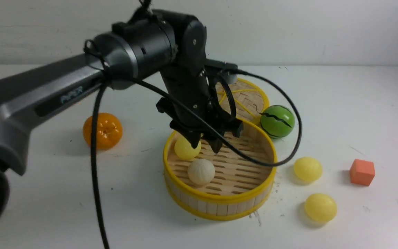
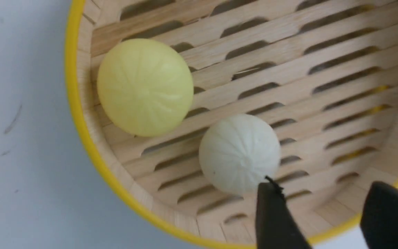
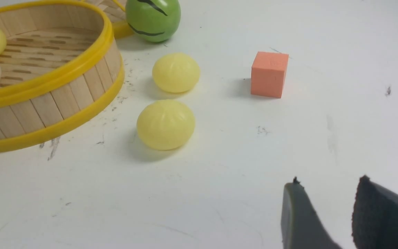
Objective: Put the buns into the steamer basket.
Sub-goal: Use the right arm to grab a steamed stuffed bun
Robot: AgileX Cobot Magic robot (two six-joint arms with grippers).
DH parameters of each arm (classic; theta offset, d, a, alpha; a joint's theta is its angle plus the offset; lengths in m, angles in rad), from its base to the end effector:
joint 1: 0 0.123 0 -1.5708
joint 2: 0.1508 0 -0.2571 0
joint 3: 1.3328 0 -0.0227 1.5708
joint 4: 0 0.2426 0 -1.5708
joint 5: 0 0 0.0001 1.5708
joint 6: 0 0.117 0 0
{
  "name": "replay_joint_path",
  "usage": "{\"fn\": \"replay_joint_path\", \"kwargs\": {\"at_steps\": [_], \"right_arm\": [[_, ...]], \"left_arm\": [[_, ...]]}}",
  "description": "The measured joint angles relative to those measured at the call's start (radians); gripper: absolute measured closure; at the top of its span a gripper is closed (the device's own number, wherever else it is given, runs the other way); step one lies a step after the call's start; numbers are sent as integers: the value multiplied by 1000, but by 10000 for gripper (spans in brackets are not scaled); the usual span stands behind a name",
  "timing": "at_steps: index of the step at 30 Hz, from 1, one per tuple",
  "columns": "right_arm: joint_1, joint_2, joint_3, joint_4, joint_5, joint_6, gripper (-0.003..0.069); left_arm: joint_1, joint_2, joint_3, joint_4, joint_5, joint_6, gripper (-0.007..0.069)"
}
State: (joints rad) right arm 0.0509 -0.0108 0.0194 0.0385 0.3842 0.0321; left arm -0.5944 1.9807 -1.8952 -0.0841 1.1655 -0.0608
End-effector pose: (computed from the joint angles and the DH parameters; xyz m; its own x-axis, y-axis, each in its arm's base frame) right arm 0.0968 0.0066 0.1653 -0.3039 0.0523 -0.9513 -0.0441 0.9966 0.0689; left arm 0.3475 -0.2458 0.2567 -0.8118 0.4358 -0.3886 0.5098 0.8535 -0.1078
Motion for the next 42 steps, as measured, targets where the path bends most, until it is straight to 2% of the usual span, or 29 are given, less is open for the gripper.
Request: {"fn": "replay_joint_path", "kwargs": {"at_steps": [2, 3, 5, 8, 17, 18, 21, 25, 27, 33, 39, 42], "right_arm": [[0, 0, 0, 0, 0, 0, 420], [0, 0, 0, 0, 0, 0, 420], [0, 0, 0, 0, 0, -1, 420], [0, 0, 0, 0, 0, -1, 420], [0, 0, 0, -73, 0, -2, 420], [0, 0, 0, -74, 0, -2, 420], [0, 0, 0, -78, 0, -2, 420], [0, 0, 4, -39, -29, 15, 419], [0, 0, 9, 36, -73, 49, 419], [0, 0, 9, 248, -263, 172, 419], [0, 0, 9, 342, -395, 217, 419], [7, 3, -53, 360, -316, 246, 419]], "left_arm": [[0, -61, 0, 0, 29, -7, 419], [0, -132, 3, 1, 55, -10, 546], [0, -220, 33, 1, 60, -10, 632], [0, -371, 151, -10, 26, -11, 638], [0, -943, 932, -71, -508, -11, 638], [0, -967, 970, -71, -521, -11, 638], [0, -1180, 1280, -108, -731, -11, 638], [0, -1390, 1503, -173, -931, -11, 638], [0, -1493, 1583, -193, -1001, -11, 638], [0, -1621, 1682, -205, -1078, -11, 638], [0, -1609, 1689, -215, -989, -11, 638], [0, -1601, 1690, -215, -943, -11, 638]]}}
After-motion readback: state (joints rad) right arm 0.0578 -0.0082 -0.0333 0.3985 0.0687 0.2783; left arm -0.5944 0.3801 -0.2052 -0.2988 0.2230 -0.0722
